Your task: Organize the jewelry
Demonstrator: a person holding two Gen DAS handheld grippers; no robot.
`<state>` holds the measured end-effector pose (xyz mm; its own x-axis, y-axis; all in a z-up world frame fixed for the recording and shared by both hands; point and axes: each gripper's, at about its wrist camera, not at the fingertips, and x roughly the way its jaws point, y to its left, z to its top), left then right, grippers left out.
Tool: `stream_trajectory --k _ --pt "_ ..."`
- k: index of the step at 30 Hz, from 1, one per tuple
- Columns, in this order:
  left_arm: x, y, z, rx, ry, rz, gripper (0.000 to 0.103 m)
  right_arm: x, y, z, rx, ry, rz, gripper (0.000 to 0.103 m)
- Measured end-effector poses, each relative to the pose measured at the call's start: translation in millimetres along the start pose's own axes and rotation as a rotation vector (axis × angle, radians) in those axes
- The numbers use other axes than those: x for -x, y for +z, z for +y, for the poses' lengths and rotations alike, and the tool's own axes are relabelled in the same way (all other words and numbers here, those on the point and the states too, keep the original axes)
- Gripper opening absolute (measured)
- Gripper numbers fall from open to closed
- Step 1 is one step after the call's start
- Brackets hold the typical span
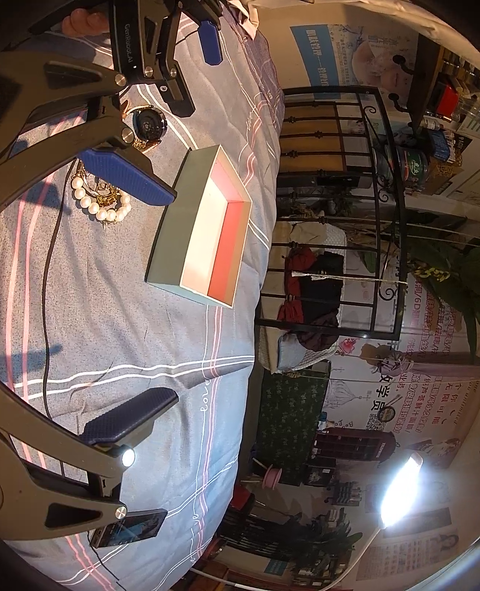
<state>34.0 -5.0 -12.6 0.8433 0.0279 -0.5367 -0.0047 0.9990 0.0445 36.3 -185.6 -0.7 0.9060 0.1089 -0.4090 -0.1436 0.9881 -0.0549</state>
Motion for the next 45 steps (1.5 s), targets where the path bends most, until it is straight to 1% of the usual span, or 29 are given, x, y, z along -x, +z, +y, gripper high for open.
stream_trajectory --k 5,8,11,15,17,19,21,22,23,25,27,30,32,37,38,39,40,41,42,43,45 --pt "-12.3 -4.8 7.9 0.018 -0.006 0.11 0.096 -18.5 -3.4 -1.9 -0.005 0.028 0.111 0.097" --pt "-17.9 -9.4 13.1 0.011 -0.027 0.171 0.096 -26.5 -8.6 -1.6 -0.014 0.063 0.154 0.097" --pt "-19.3 -15.8 15.7 0.006 -0.036 0.2 0.096 -33.0 -16.2 1.8 -0.007 0.08 0.173 0.097" --pt "-29.3 -17.9 14.9 0.005 -0.021 0.247 0.086 -40.6 -23.2 2.8 -0.008 0.101 0.197 0.097" --pt "-34.1 -17.5 15.0 0.021 -0.033 0.281 0.085 -42.8 -24.1 2.7 -0.01 0.105 0.203 0.097" --pt "-37.8 -17.6 14.7 0.054 -0.045 0.316 0.084 -44.3 -24.5 1.8 -0.017 0.112 0.205 0.097" --pt "-44.1 -18.3 14.1 0.092 -0.061 0.359 0.081 -46.0 -25.5 1.9 -0.021 0.119 0.209 0.097" --pt "-48.8 -20.2 13.5 0.113 -0.066 0.388 0.074 -47.7 -25.8 2.4 -0.02 0.123 0.213 0.097" --pt "-52.3 -22.7 12.2 0.124 -0.066 0.404 0.07 -48.7 -26.3 3.6 -0.018 0.127 0.217 0.097" --pt "-53.8 -25.9 8.0 0.095 -0.029 0.409 0.066 -48.7 -26.8 6.3 -0.009 0.134 0.22 0.097" --pt "-52.6 -27.9 7.1 0.072 -0.024 0.412 0.064 -48.6 -27.8 9.1 0.007 0.134 0.221 0.097" --pt "-52.1 -27.5 9.8 0.054 -0.026 0.422 0.057 -51.2 -28.8 13.1 0.019 0.148 0.231 0.097" --pt "-50.9 -27.7 13.7 0.053 -0.04 0.427 0.053 -53.1 -30.2 15.7 0.022 0.162 0.241 0.097" --pt "-51.5 -28.3 20.9 0.043 -0.086 0.44 0.05 -58.5 -29.5 15.1 -0.006 0.188 0.274 0.097" --pt "-51.7 -29.0 20.3 0.037 -0.089 0.438 0.049 -59.7 -28.7 13.0 -0.026 0.205 0.281 0.091" --pt "-51.3 -29.6 19.2 0.03 -0.091 0.434 0.048 -61.6 -28.0 11.2 -0.048 0.227 0.294 0.082" --pt "-51.0 -29.5 17.7 0.026 -0.103 0.43 0.042 -64.1 -27.6 9.9 -0.07 0.251 0.31 0.077" --pt "-50.3 -29.7 16.4 0.026 -0.126 0.427 0.032 -66.6 -28.0 9.2 -0.091 0.275 0.325 0.067" --pt "-49.9 -29.7 14.9 0.032 -0.147 0.425 0.028 -69.4 -27.9 8.7 -0.109 0.299 0.339 0.06" --pt "-49.7 -29.9 12.7 0.032 -0.156 0.421 0.022 -71.8 -28.9 9.5 -0.122 0.317 0.354 0.057" --pt "-48.7 -30.9 8.6 0.014 -0.15 0.403 0.021 -75.6 -31.5 13.0 -0.136 0.353 0.384 0.044"
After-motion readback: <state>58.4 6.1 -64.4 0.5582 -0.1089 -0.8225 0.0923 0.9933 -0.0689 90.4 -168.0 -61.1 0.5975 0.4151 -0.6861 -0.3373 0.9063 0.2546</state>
